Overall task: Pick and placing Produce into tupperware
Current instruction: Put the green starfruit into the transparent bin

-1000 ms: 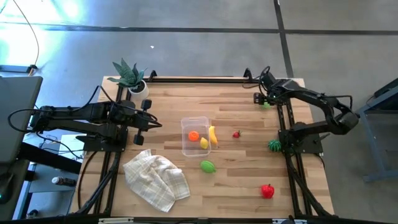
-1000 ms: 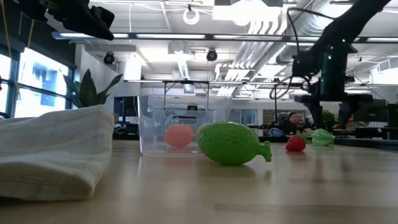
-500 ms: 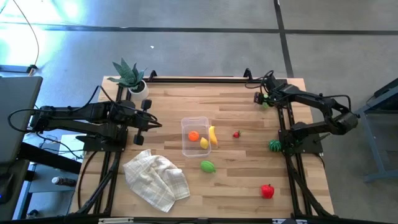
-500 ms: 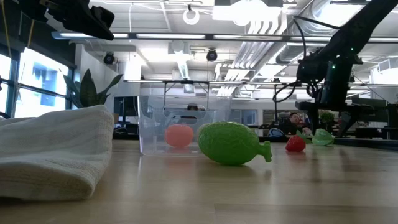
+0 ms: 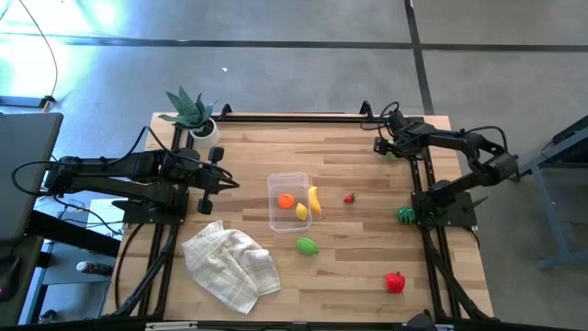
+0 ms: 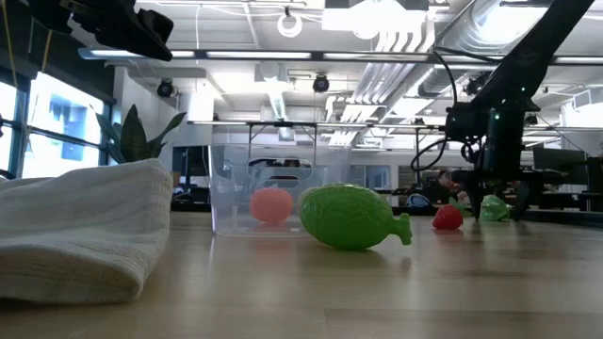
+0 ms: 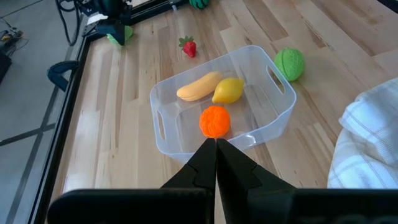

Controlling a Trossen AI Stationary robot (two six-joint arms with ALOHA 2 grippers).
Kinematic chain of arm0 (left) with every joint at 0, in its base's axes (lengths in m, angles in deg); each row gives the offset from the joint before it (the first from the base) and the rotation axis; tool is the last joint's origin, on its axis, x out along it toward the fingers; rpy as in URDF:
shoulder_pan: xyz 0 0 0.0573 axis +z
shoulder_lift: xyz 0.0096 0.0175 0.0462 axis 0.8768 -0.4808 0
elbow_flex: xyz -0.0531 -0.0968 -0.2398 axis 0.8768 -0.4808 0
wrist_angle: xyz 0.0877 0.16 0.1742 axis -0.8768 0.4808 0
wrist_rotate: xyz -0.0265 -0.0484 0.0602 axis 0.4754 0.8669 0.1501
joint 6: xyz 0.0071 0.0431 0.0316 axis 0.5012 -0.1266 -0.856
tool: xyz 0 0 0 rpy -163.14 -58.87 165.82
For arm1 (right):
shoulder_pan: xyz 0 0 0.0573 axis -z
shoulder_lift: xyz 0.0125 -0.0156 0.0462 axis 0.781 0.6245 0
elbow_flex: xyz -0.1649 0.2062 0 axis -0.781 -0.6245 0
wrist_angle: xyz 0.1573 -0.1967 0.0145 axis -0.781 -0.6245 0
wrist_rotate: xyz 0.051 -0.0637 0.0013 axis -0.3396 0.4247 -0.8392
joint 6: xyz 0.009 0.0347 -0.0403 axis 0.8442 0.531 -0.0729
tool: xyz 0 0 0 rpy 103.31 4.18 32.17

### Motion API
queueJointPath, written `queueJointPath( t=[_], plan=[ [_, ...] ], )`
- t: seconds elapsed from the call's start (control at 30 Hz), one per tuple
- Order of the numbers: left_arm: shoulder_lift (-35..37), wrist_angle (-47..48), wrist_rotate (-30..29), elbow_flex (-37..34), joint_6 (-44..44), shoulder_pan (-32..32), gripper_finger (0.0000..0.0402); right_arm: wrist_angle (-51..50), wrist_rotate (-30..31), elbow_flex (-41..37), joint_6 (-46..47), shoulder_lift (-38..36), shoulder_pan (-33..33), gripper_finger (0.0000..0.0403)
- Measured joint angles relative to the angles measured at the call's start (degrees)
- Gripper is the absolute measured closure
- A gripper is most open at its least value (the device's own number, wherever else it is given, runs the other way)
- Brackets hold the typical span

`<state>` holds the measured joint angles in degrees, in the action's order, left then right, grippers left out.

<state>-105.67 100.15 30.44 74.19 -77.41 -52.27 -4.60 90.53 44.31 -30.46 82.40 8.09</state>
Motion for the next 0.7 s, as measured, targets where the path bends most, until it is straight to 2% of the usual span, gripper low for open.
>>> queueJointPath(
  t=[0.7],
  plan=[
    [0.0,0.0,0.0,0.0,0.0,0.0,0.0399,2.0,3.4,0.7,3.8,0.1,0.3,0.0082]
  ],
)
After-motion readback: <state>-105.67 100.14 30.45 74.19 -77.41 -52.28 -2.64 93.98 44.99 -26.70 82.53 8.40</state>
